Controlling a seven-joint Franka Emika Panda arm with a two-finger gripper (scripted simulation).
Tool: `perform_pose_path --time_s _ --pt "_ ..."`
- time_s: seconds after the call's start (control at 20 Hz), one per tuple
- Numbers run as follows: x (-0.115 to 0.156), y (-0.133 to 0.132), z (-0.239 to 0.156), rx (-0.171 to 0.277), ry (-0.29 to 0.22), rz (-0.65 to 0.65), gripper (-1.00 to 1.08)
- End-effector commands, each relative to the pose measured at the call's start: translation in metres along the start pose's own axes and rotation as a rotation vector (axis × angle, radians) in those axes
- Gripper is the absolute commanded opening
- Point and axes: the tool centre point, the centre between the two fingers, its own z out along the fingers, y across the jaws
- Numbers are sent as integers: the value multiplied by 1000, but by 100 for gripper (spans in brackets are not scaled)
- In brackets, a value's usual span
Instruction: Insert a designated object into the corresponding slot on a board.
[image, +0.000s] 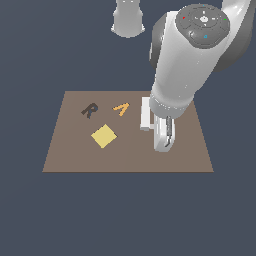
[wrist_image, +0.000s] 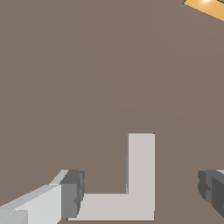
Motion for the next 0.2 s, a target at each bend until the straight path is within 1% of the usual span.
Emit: perform_pose_path --time_s 0.0,0.15 --pt "0 0 0 0 0 0 100" --pt "0 0 0 0 0 0 100"
